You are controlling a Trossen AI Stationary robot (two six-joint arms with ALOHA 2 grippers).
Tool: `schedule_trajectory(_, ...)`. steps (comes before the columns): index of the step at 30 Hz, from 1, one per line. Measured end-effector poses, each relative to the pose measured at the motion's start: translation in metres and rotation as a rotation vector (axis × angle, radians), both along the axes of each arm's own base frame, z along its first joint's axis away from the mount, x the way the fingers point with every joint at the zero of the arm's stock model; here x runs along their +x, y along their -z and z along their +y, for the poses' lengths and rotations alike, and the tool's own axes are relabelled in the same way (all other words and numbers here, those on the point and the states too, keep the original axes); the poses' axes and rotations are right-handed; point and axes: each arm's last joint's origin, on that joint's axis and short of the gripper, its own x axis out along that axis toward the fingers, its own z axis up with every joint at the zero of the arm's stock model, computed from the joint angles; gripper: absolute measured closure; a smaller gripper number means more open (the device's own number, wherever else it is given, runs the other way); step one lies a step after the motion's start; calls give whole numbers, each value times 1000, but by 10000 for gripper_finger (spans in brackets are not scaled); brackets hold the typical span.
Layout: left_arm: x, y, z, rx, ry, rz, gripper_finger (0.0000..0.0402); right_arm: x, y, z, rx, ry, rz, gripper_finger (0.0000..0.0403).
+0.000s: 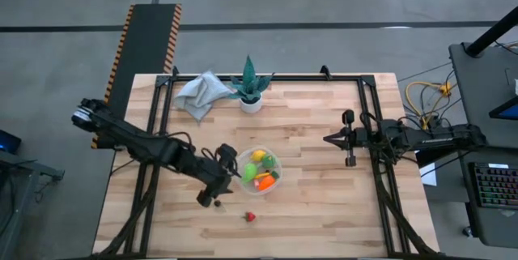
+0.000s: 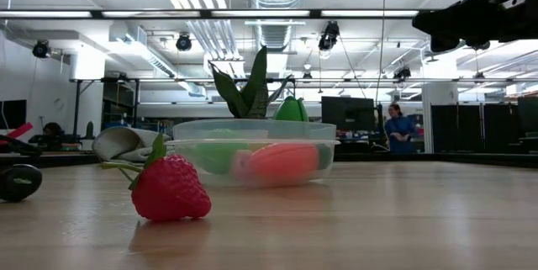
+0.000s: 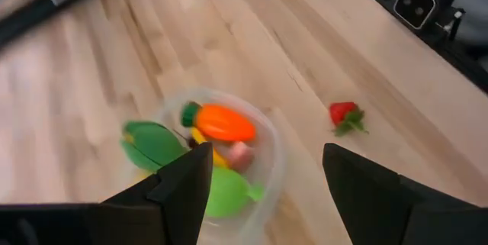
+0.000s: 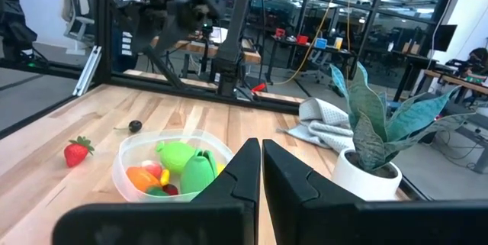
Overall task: Pick and placing Produce into tupperware
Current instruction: Put the black cherry into the bin
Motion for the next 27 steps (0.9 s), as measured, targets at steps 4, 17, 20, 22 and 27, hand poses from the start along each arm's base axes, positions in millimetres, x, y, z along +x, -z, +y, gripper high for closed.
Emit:
schedule_trajectory(4,3,12,-6,-68,-49,66,166,0,0,0,2,1,1,394)
schedule_trajectory(17,3,71,-50,-6,-32,354,166,0,0,-4,-12,123,6,394)
schedule_trajectory(20,4,84,-57,2,-41,398,166,0,0,-4,-35,149,7,394)
schedule_trajectory(22,4,92,-60,-2,-53,440,166,0,0,-4,-36,150,7,394)
schedule_trajectory(27,3,108,-62,10,-83,545,166,0,0,-4,-38,150,7,394)
